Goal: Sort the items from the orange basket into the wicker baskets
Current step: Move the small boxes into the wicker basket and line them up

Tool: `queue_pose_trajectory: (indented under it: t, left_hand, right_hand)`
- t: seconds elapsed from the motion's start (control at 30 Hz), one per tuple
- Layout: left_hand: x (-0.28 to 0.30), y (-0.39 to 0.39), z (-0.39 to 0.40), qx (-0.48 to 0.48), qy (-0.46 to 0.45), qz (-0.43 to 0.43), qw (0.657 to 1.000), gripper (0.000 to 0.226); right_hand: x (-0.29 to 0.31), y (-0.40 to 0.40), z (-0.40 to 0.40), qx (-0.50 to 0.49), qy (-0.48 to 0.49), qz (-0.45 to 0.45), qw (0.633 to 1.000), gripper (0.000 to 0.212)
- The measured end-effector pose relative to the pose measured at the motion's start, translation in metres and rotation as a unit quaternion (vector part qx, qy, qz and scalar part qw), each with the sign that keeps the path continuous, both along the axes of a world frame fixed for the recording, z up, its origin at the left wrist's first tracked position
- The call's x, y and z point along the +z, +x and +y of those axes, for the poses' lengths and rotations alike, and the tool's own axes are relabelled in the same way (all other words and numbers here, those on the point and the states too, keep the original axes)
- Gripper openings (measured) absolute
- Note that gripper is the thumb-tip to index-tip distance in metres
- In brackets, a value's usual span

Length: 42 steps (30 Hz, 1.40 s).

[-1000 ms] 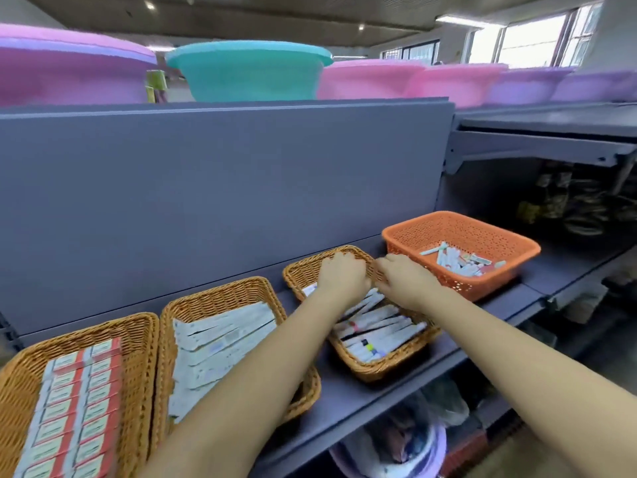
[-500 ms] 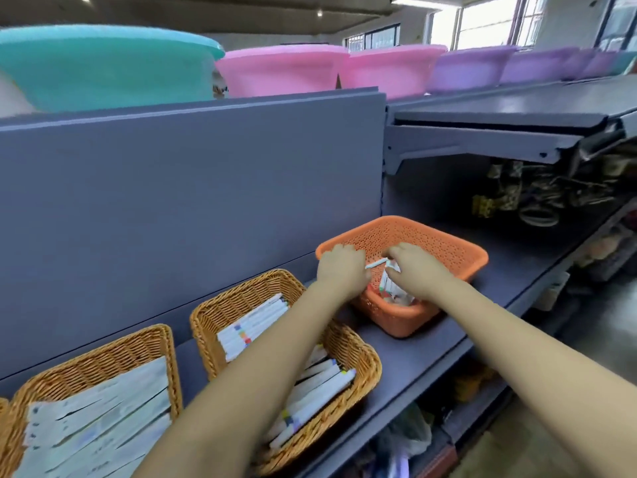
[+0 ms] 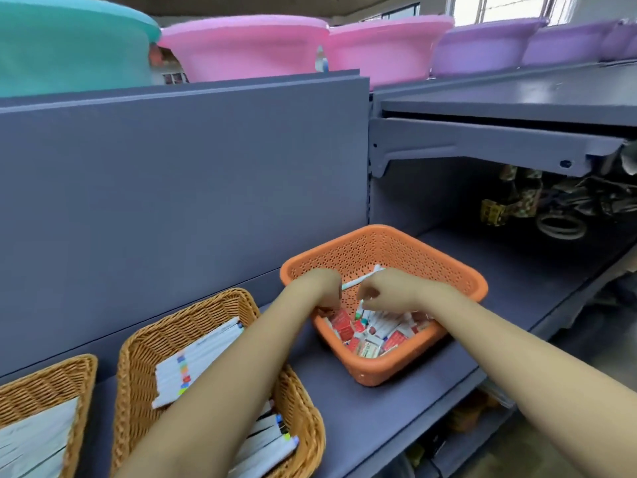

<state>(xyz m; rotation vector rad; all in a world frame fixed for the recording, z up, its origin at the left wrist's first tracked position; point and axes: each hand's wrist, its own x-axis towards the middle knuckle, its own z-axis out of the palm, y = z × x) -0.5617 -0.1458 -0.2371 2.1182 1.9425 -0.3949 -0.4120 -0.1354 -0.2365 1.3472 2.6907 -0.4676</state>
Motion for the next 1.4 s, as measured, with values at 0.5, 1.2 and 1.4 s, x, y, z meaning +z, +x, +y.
queue_pose_trajectory:
  t: [0.5,1.2,1.4]
  left_hand:
    - [-0.007,0.008,-0.004,0.119,-0.02,-0.1,0.988,0.02]
    - [0.037,-0.02,-0.094,0.189,0.182,-0.57,0.779,0.035]
    - [0.041,-0.026,-0.129,0.189,0.287,-0.465,0.816,0.045]
  right_hand:
    - [-0.014,-0.01,-0.005,0.078,-0.067,0.072,0.992,0.012]
    - [0.018,0.011,-0.008,-0.044,-0.286,0.552,0.782,0.022]
    - [0.017,-0.002,-0.03,0.01,-0.274,0.557,0.784,0.03]
